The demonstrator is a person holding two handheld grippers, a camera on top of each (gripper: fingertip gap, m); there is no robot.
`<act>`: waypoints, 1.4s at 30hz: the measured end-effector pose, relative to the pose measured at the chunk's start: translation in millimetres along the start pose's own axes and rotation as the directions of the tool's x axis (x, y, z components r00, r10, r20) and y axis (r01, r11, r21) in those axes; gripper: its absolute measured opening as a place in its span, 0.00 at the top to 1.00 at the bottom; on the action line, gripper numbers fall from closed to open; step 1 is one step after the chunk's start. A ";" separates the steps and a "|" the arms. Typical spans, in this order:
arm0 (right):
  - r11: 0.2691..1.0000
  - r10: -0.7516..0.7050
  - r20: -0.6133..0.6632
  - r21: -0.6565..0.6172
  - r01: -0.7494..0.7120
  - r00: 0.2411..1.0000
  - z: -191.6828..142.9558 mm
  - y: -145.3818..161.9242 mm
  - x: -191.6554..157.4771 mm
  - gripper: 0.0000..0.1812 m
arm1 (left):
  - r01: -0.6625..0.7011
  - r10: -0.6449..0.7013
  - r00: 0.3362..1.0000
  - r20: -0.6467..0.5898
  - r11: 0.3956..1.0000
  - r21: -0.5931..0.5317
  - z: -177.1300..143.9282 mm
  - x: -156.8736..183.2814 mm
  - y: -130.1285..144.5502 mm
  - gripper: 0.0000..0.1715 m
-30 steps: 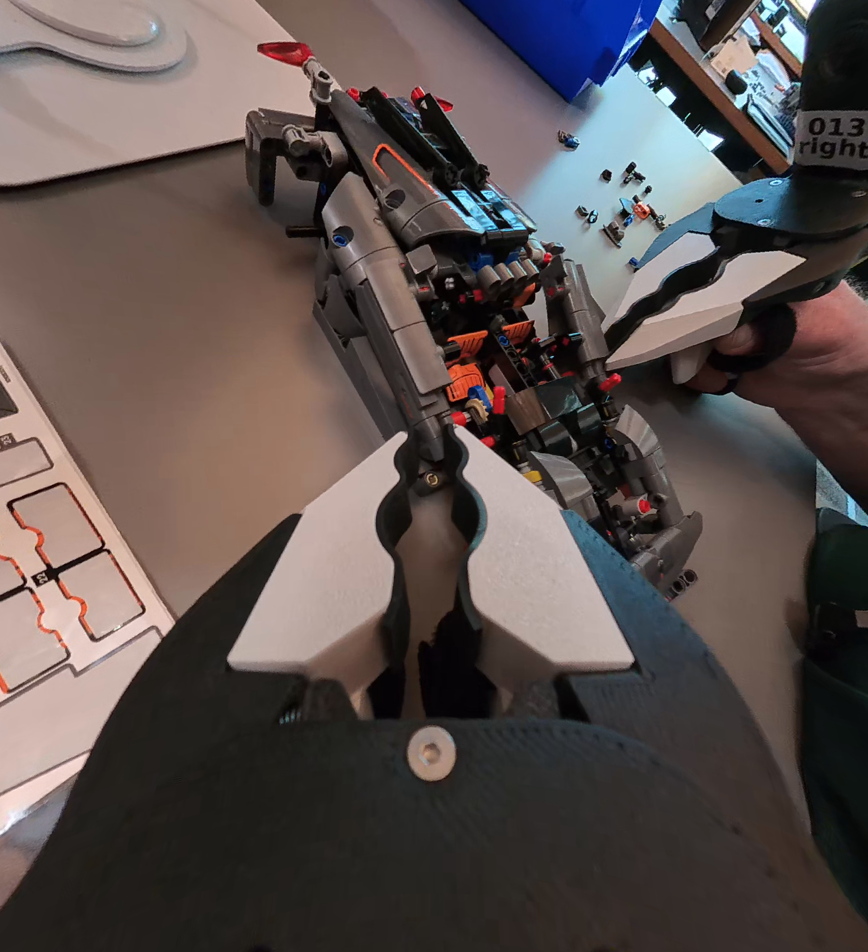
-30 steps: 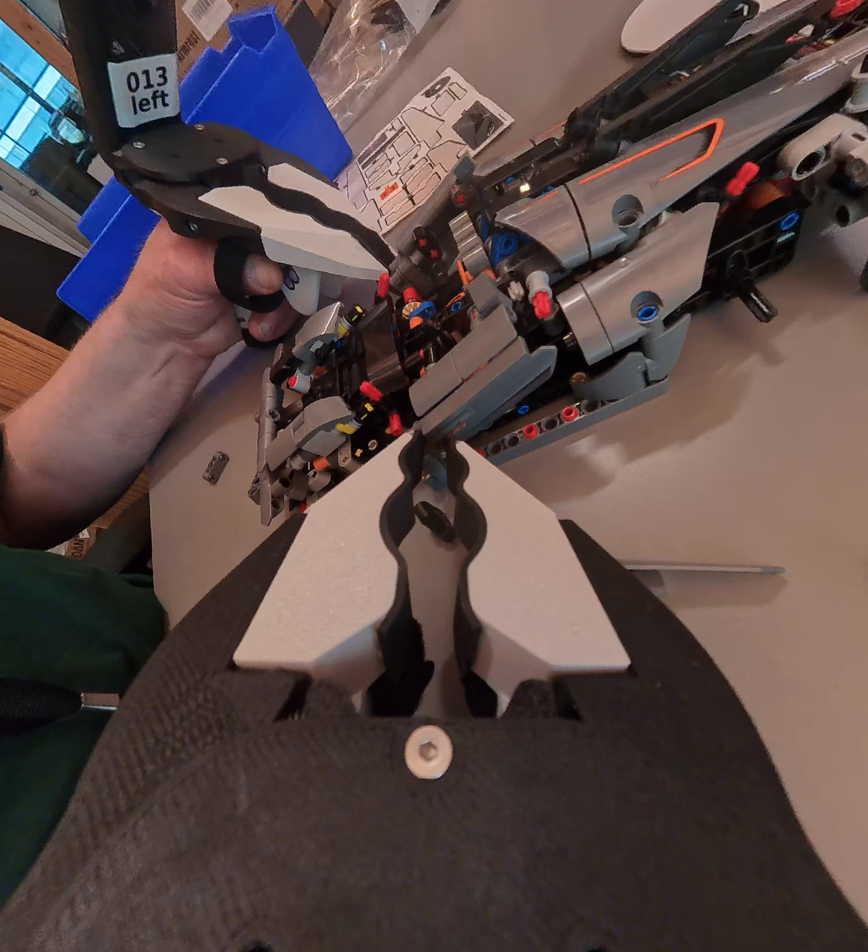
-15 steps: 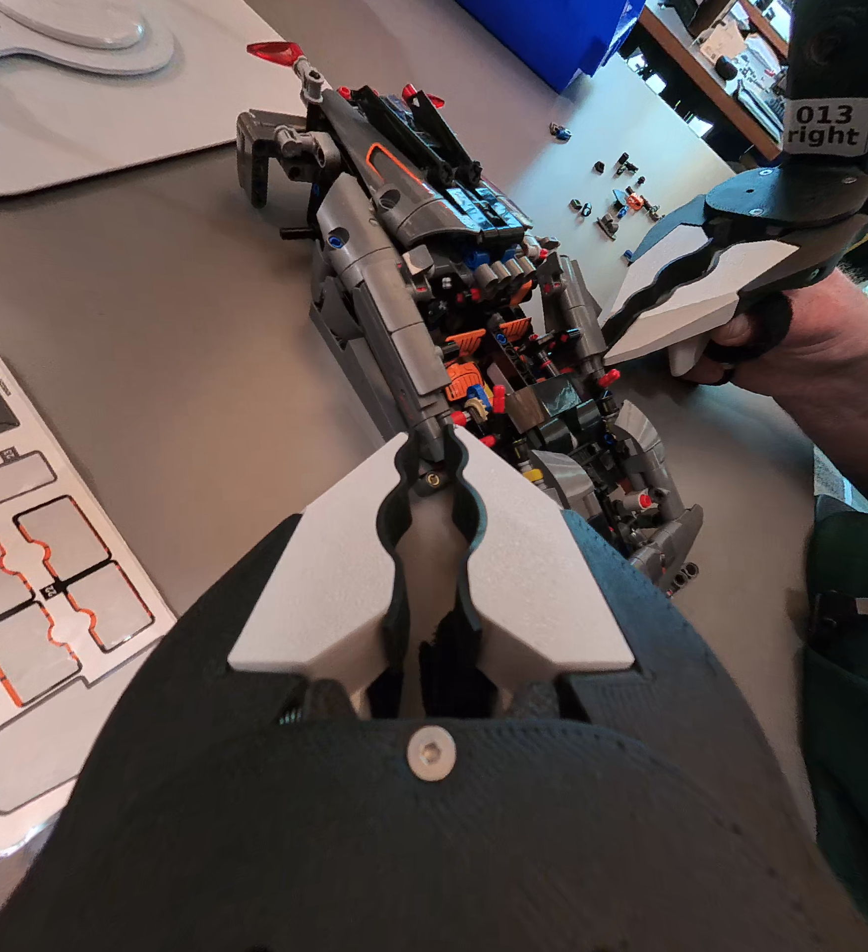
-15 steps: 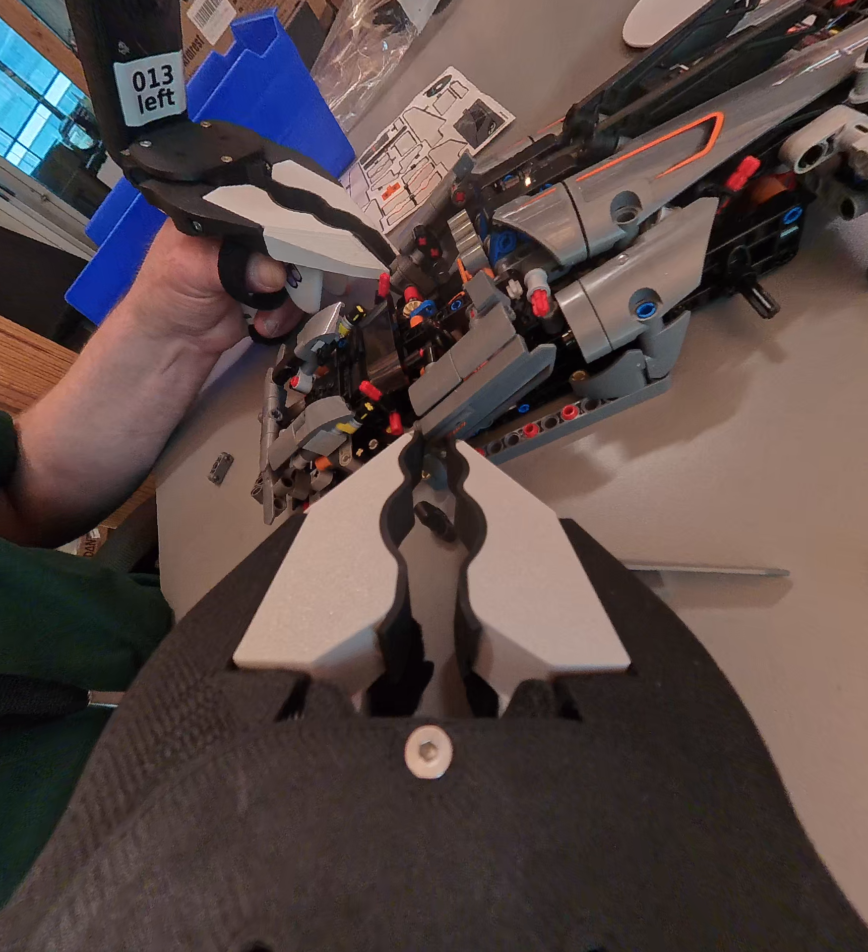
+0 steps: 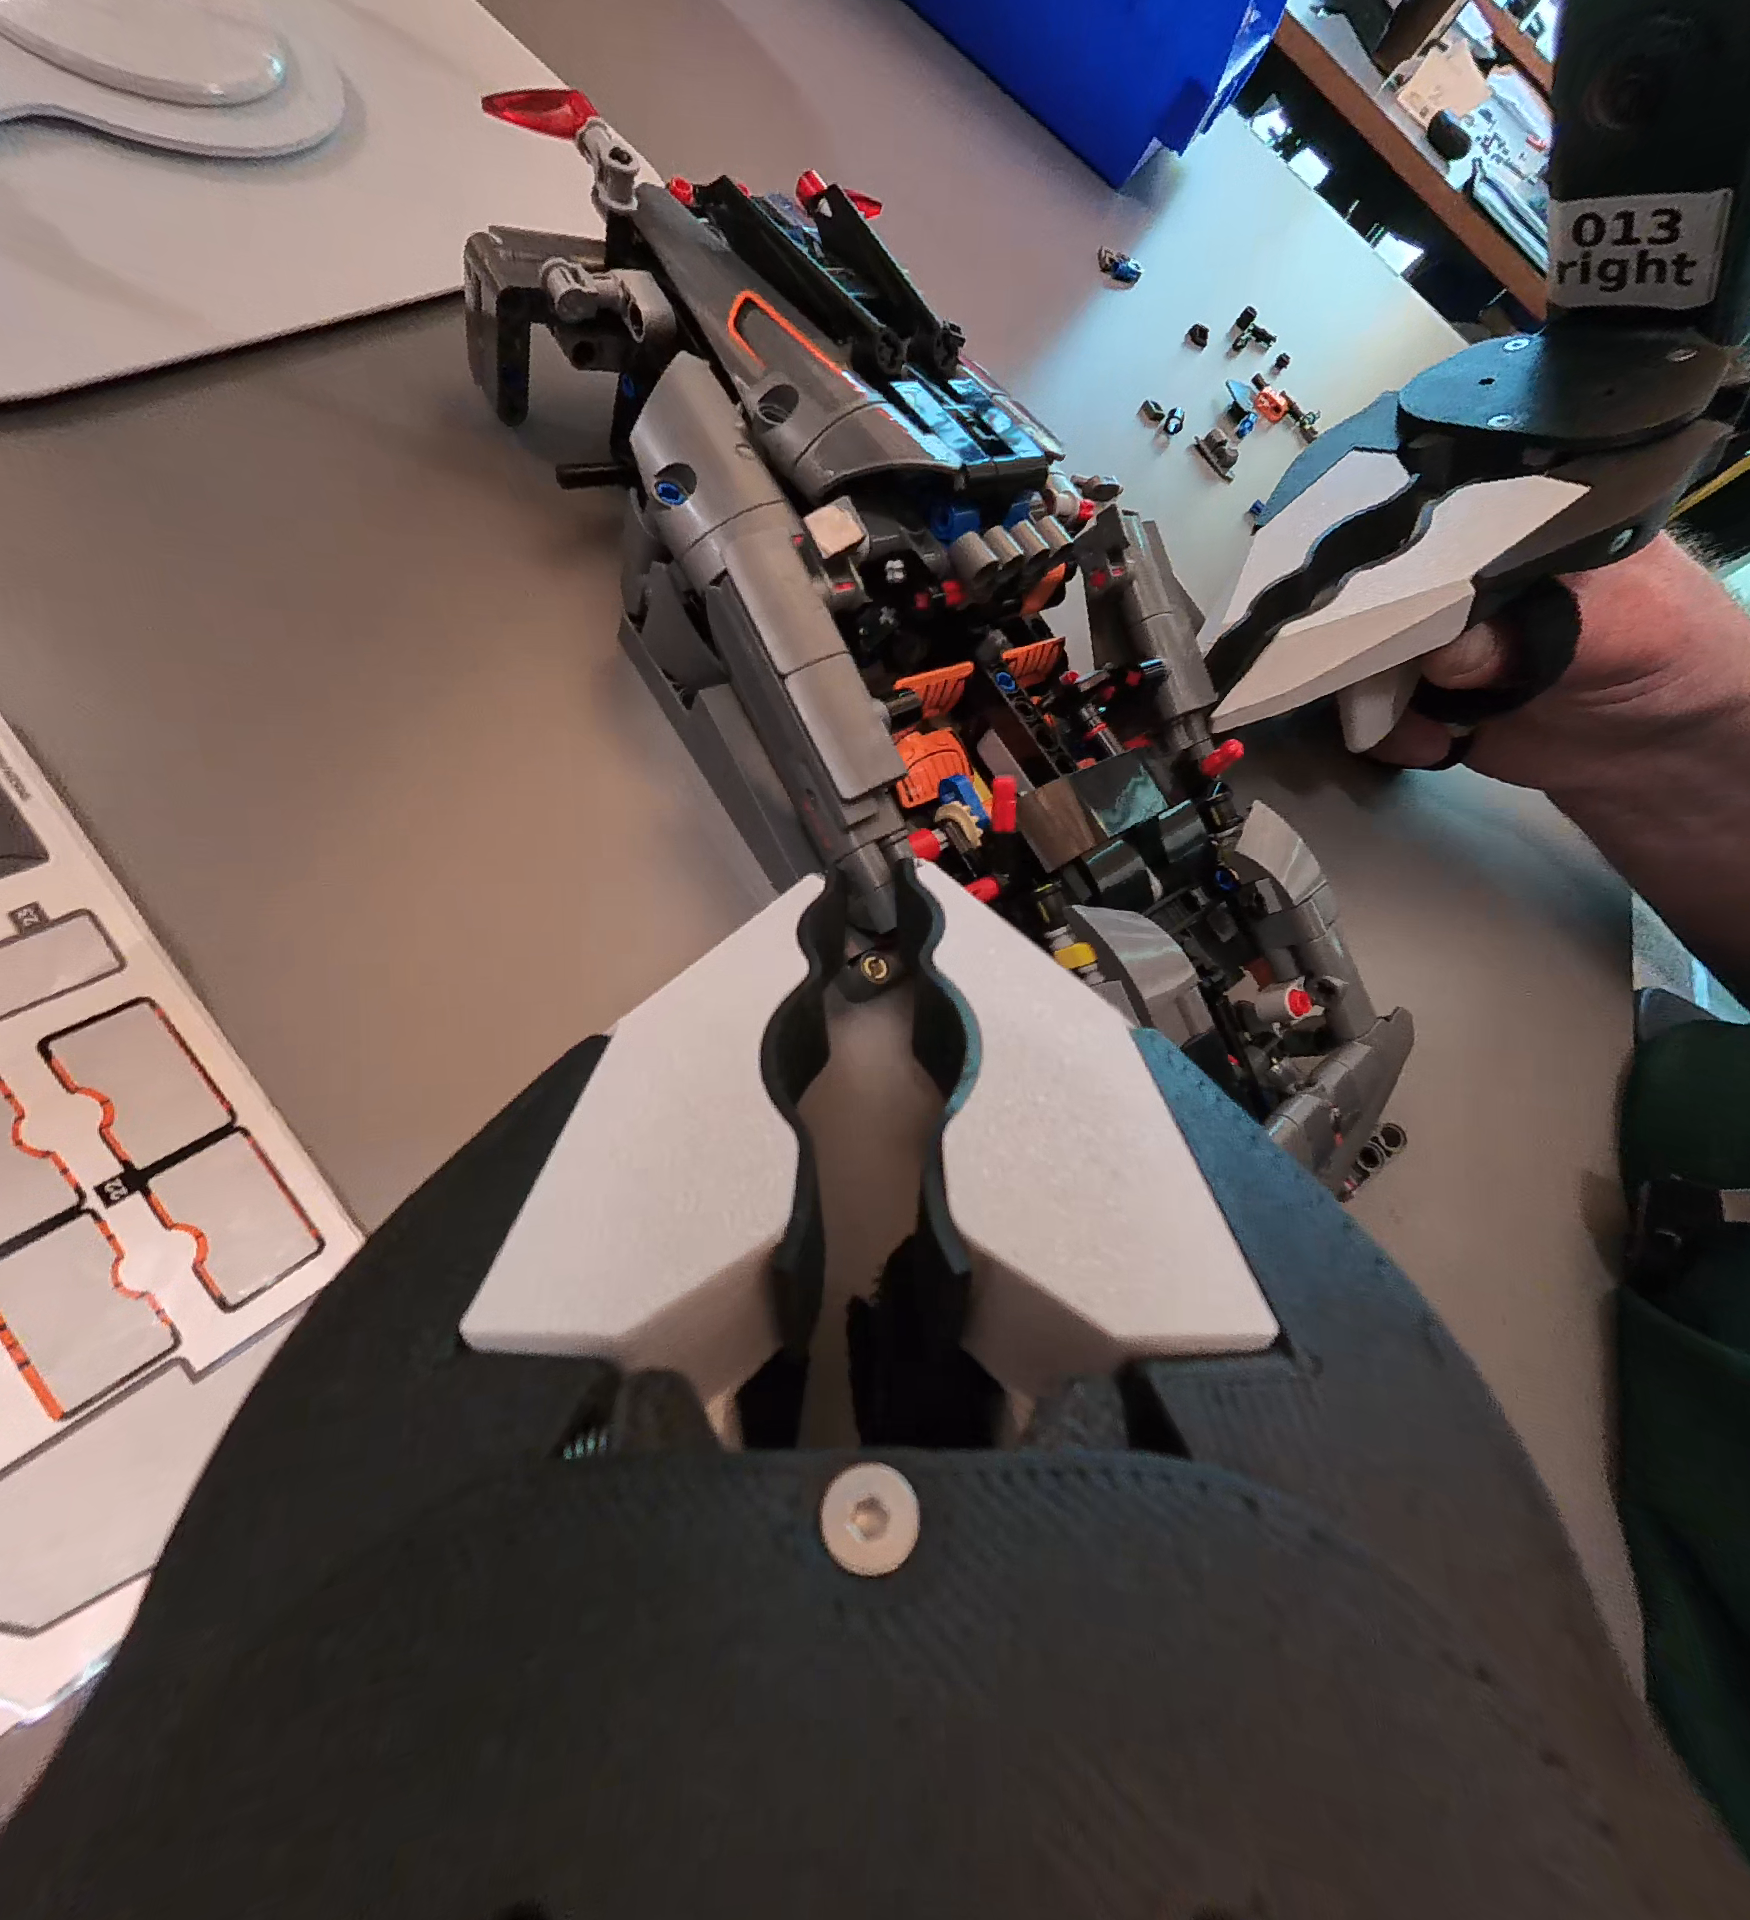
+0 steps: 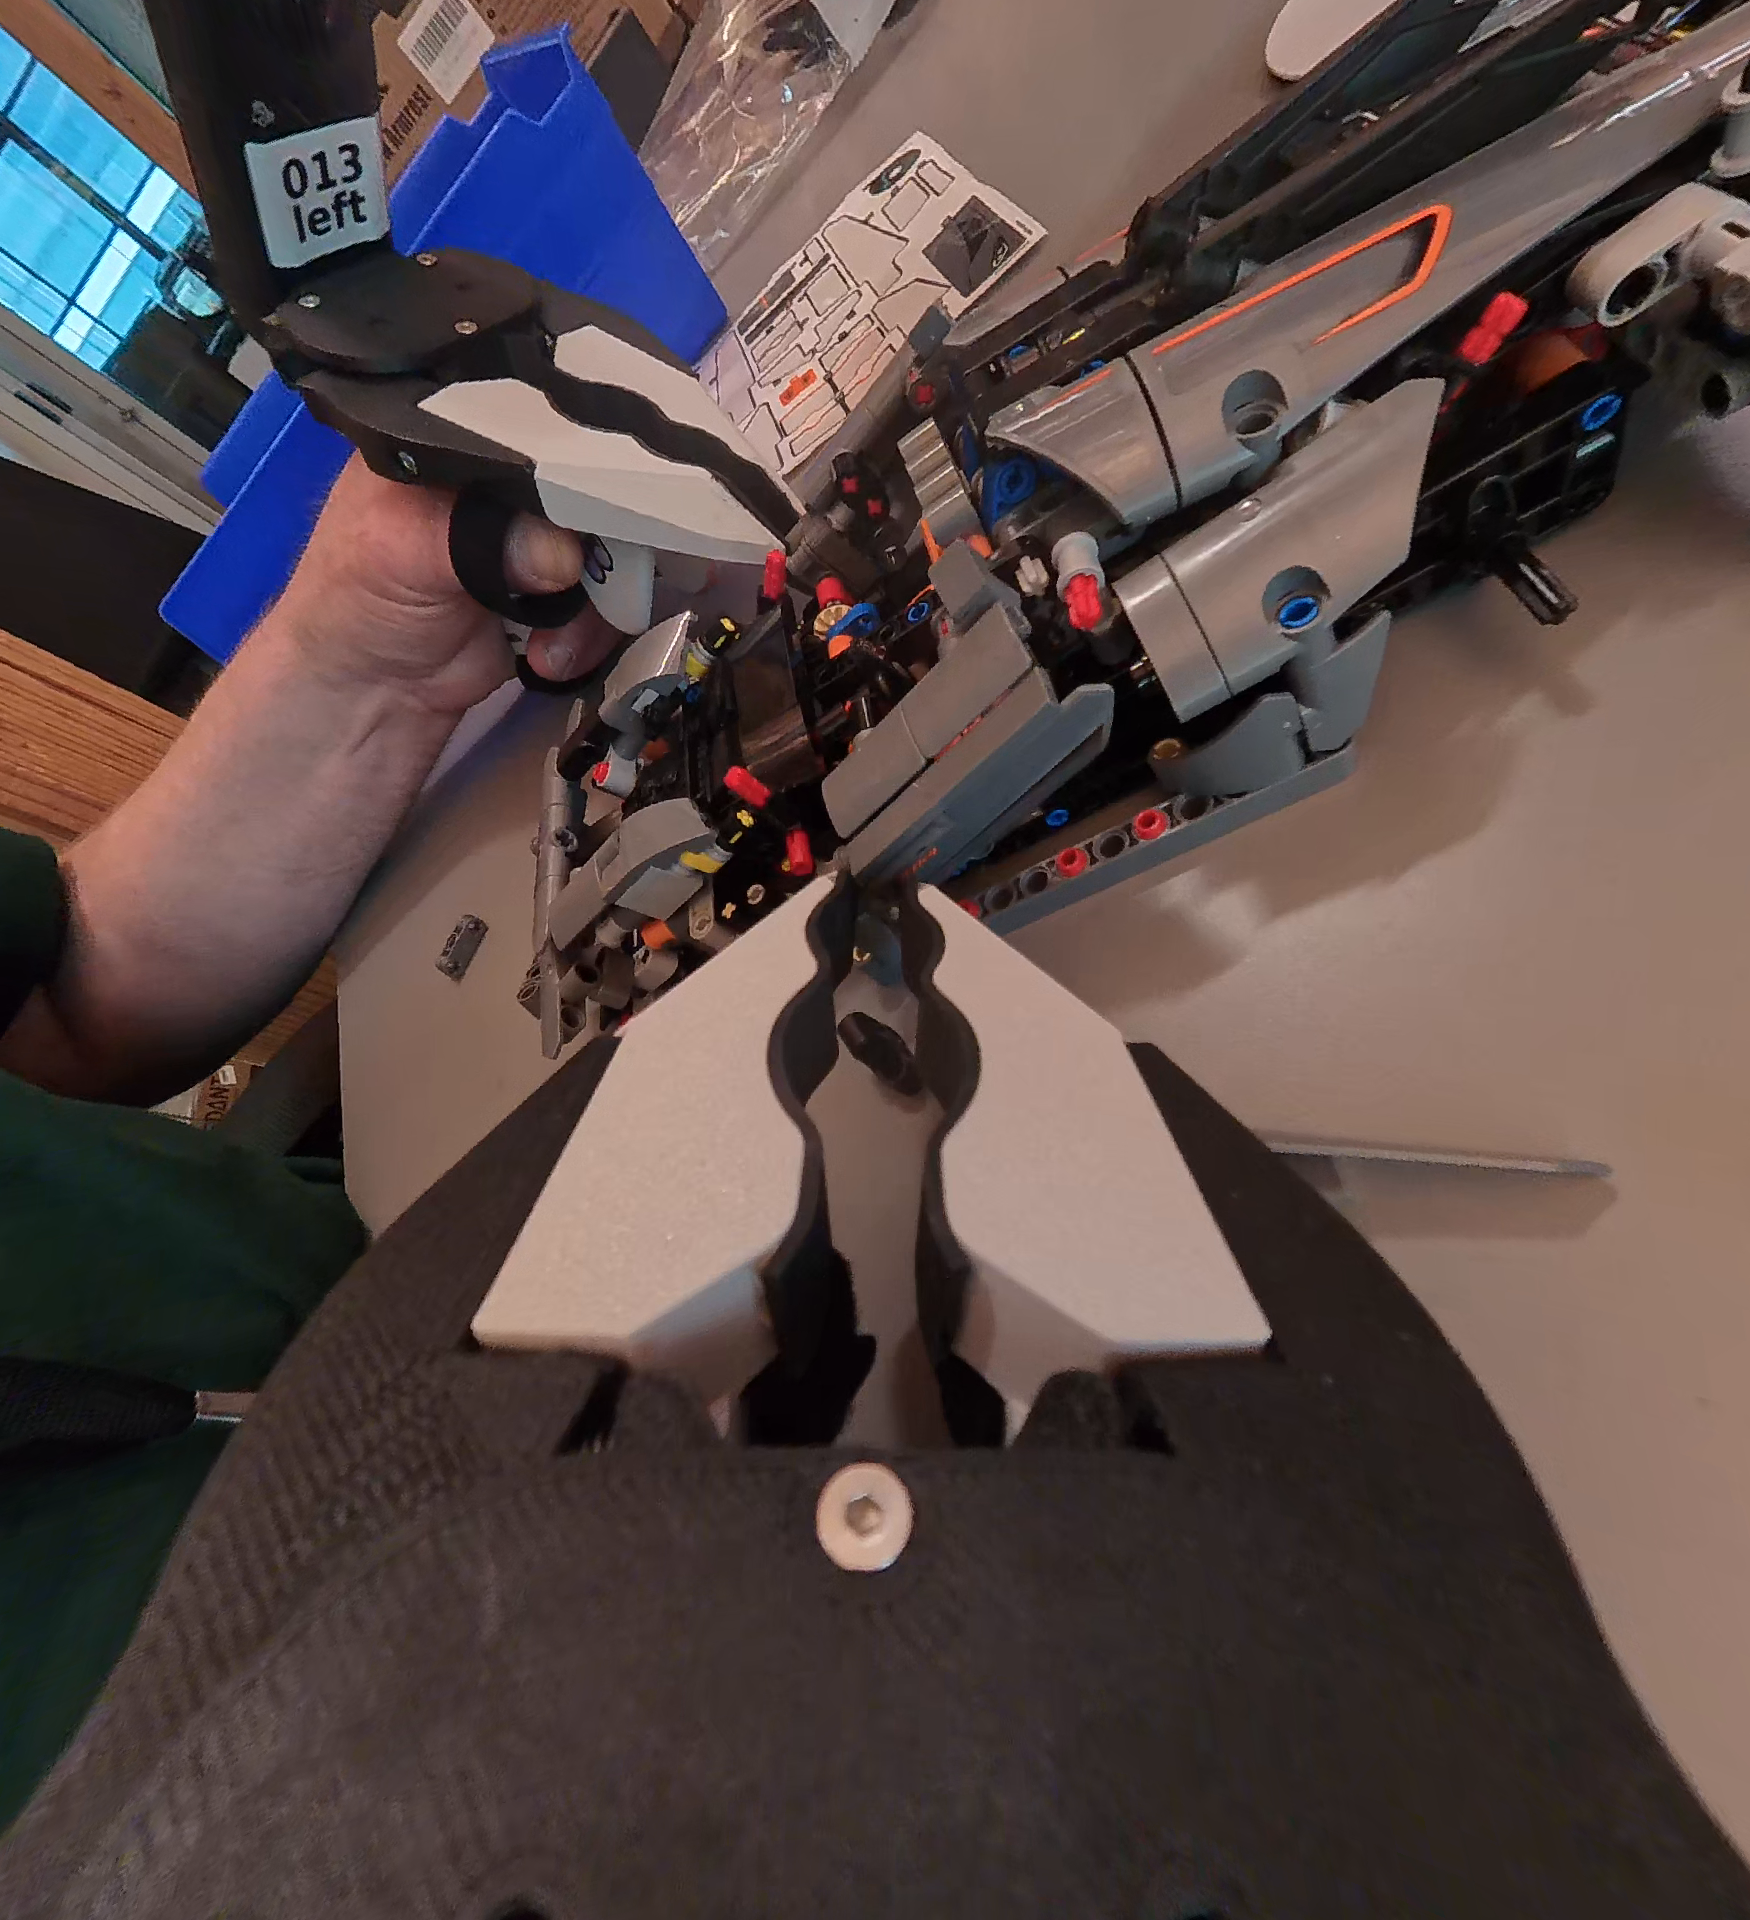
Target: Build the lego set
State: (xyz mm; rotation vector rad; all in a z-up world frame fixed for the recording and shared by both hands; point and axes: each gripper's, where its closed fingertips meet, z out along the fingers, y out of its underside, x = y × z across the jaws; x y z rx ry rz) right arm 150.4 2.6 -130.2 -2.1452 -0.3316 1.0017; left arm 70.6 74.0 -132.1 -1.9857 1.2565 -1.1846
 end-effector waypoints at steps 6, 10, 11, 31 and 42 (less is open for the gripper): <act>1.000 0.002 0.002 0.002 -0.002 1.000 -0.1 -0.6 0.3 0.97 | 0.018 -0.019 1.000 -0.007 1.000 -0.003 -0.7 0.3 1.0 0.95; 1.000 0.004 0.004 0.006 -0.004 1.000 0.2 -2.8 2.0 0.98 | 0.032 -0.032 0.999 0.005 0.999 0.005 -2.6 1.3 2.8 0.95; 1.000 0.004 0.004 0.007 -0.004 1.000 0.5 -3.8 2.7 0.97 | 0.034 -0.034 0.999 0.009 0.999 0.006 -3.6 2.3 4.0 0.95; 1.000 0.016 0.040 0.000 -0.016 0.999 2.5 -23.0 24.4 0.95 | 0.123 -0.126 0.991 0.037 0.990 0.063 -9.7 45.9 28.8 0.96; 0.999 0.041 0.072 0.015 -0.043 0.997 0.8 -25.7 23.7 0.94 | 0.134 -0.134 0.991 -0.013 0.988 0.074 -12.0 49.8 27.6 0.93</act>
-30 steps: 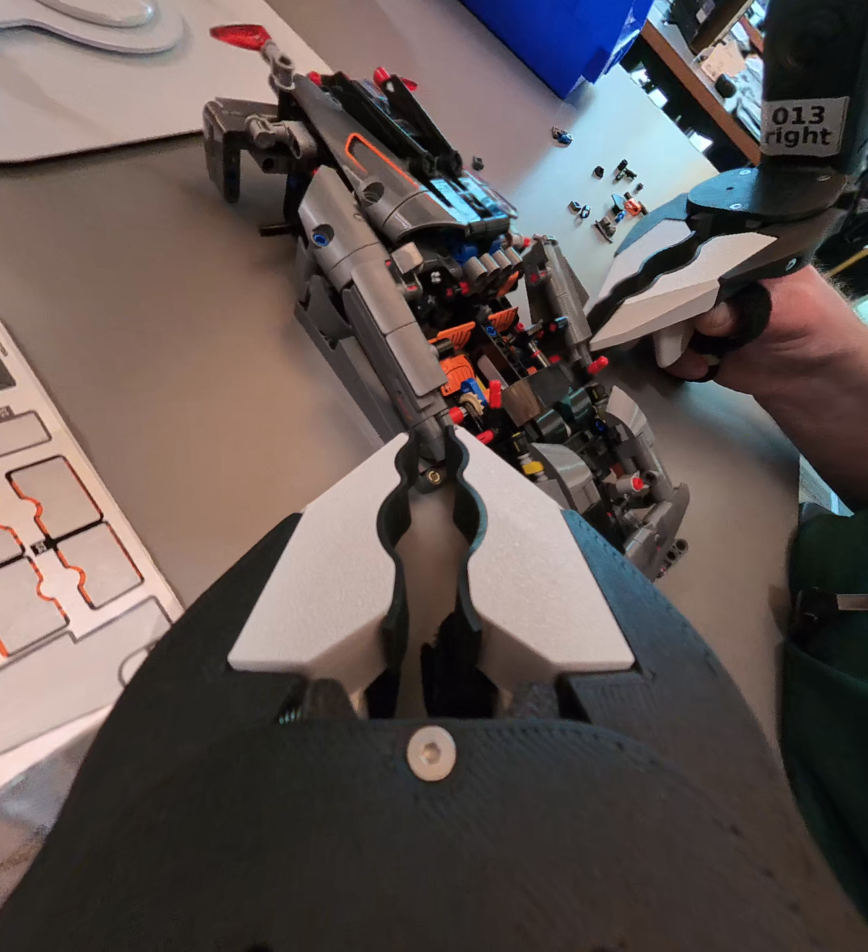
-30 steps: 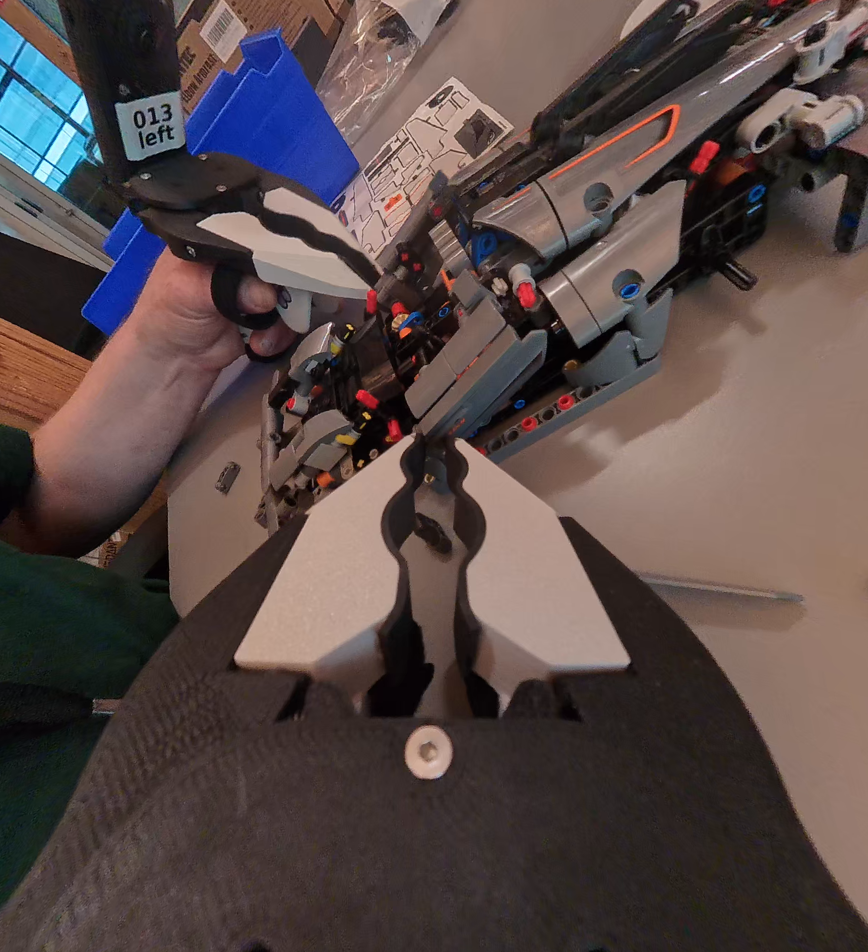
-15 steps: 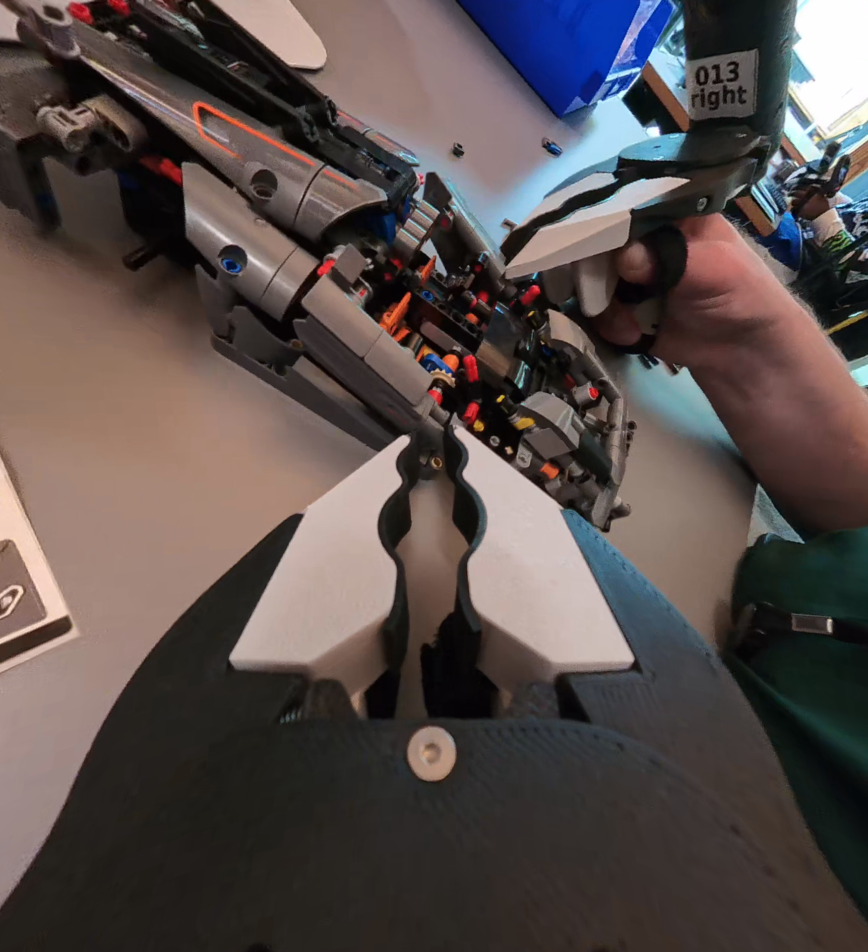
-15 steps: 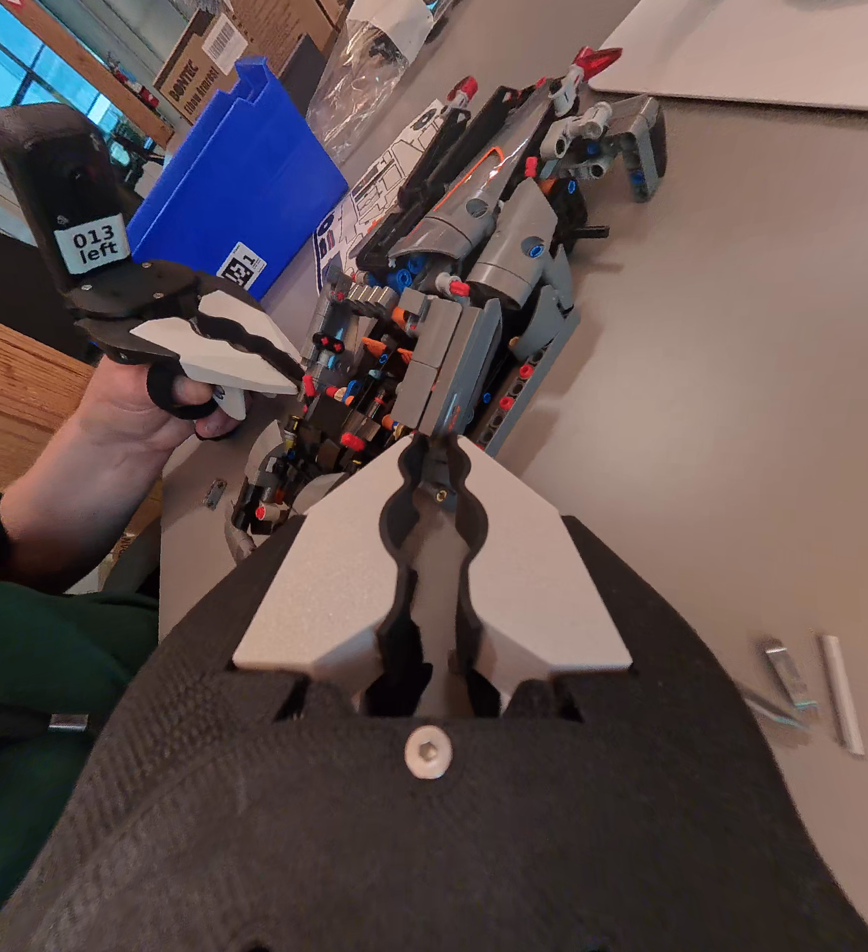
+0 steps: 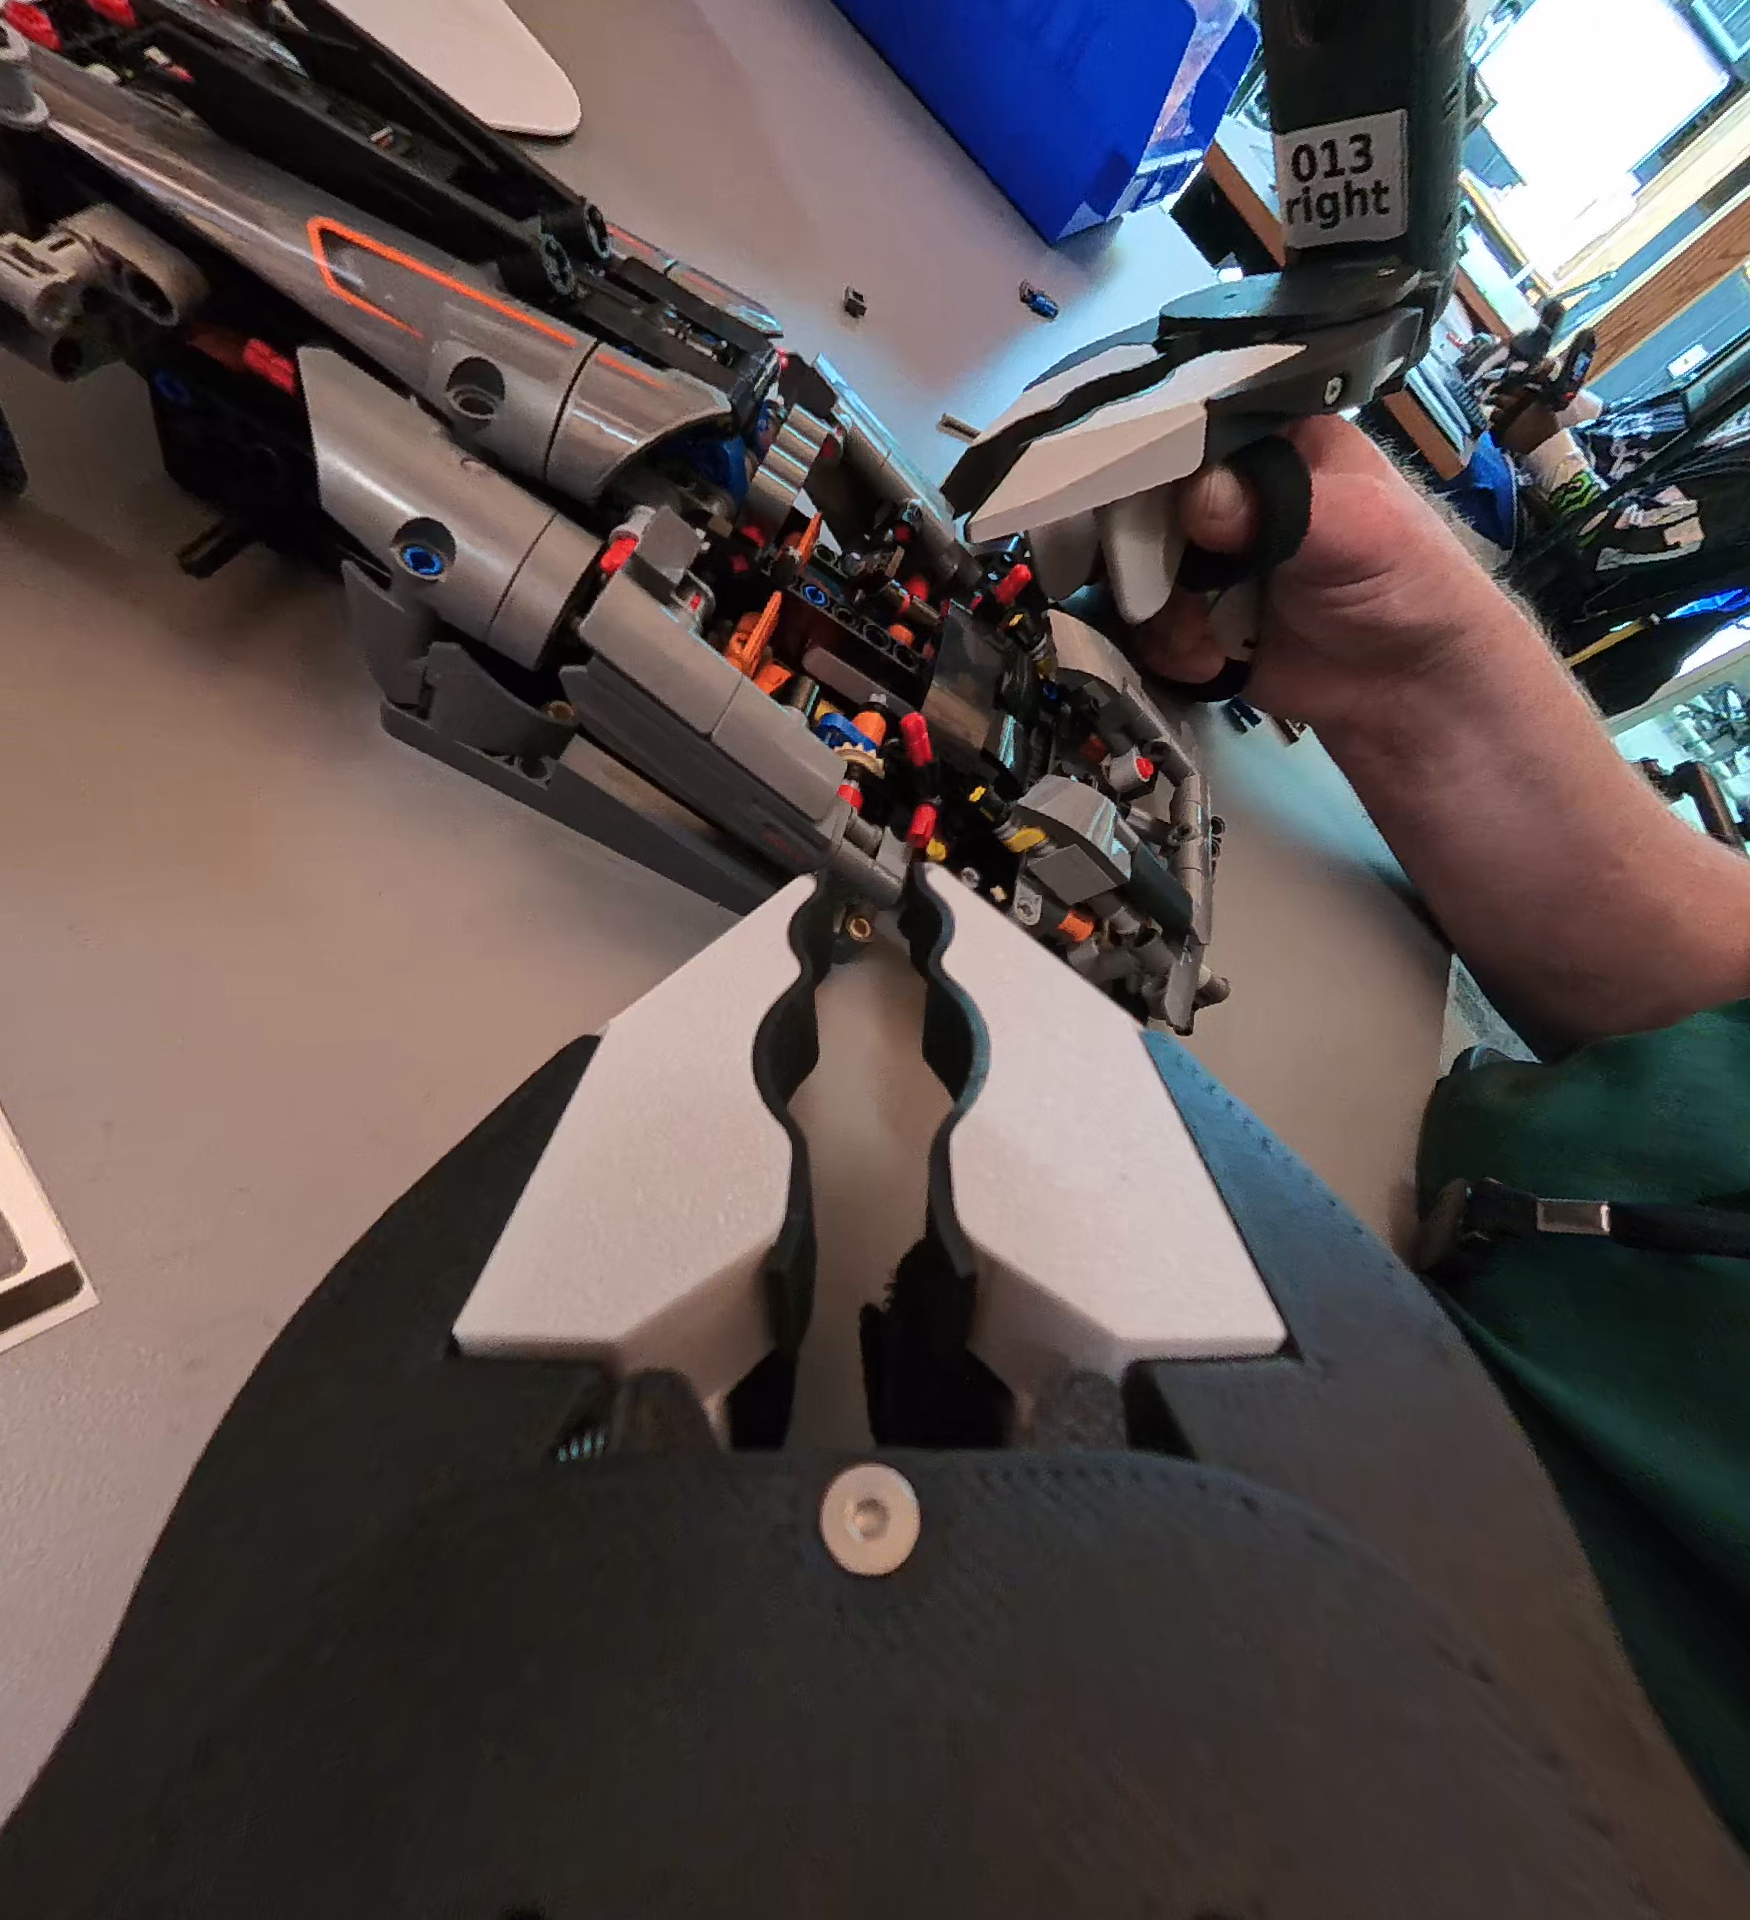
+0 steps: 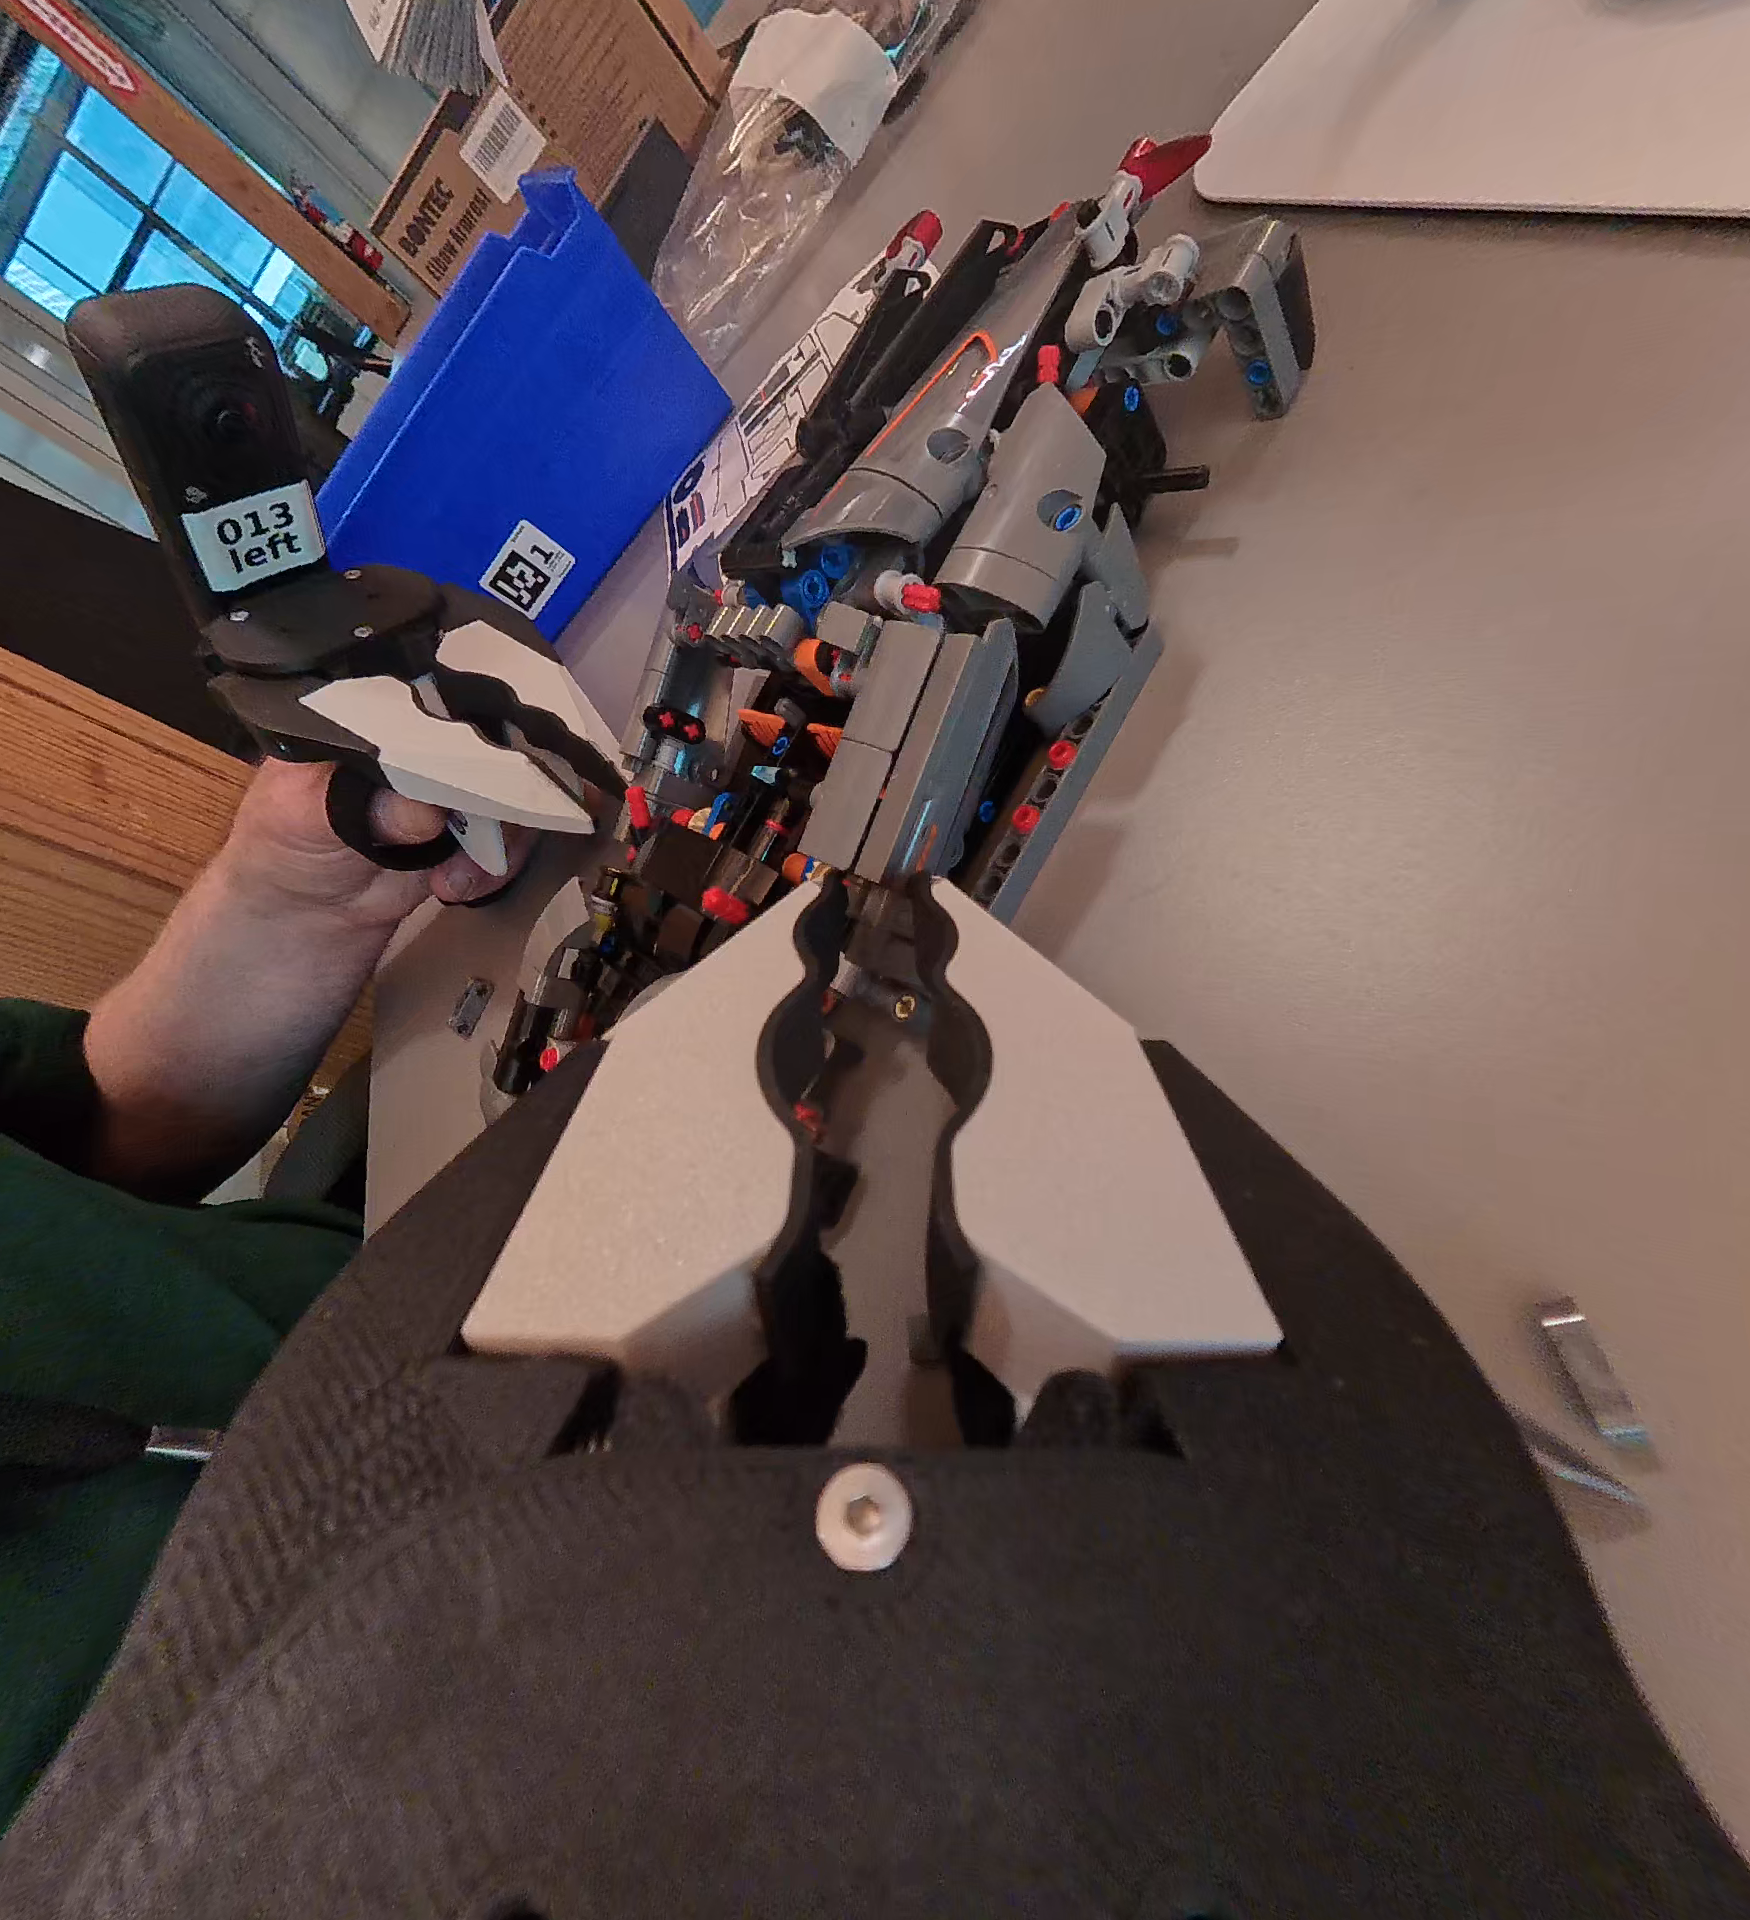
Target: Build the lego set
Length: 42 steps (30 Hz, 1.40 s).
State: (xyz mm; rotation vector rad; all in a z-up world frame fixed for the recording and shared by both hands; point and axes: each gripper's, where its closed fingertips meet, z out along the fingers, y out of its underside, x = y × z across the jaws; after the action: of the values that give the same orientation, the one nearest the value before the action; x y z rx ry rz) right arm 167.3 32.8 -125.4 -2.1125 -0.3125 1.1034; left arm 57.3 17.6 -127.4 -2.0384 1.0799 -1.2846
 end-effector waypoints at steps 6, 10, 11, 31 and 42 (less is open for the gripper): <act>1.000 0.010 0.009 0.016 -0.010 1.000 -1.3 -3.1 0.5 0.92 | 0.015 -0.015 1.000 -0.006 0.998 0.068 -9.2 -5.7 -10.7 0.89; 1.000 0.011 0.014 0.011 -0.011 1.000 -0.6 -2.7 0.1 0.92 | 0.006 -0.010 0.999 0.038 0.995 0.101 -12.5 -17.0 -21.1 0.85; 1.000 0.011 0.016 0.012 -0.011 1.000 -0.8 -2.9 0.0 0.92 | 0.011 -0.015 0.999 0.034 0.994 0.106 -11.8 -18.0 -23.9 0.84; 1.000 0.017 0.028 0.016 -0.017 0.999 -1.4 -3.1 -0.8 0.91 | -0.048 0.042 0.996 0.078 0.996 0.072 -2.5 -29.3 -35.2 0.86; 1.000 0.020 0.041 0.020 -0.021 0.999 -2.0 -3.7 -2.0 0.90 | -0.164 0.158 0.977 0.140 0.986 0.028 0.1 -33.6 -48.1 0.86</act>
State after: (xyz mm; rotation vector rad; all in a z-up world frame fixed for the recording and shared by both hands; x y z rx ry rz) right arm 168.1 33.4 -120.9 -2.0809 -0.2985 1.1584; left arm 66.5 72.5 -108.6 -1.9357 1.1212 -1.0611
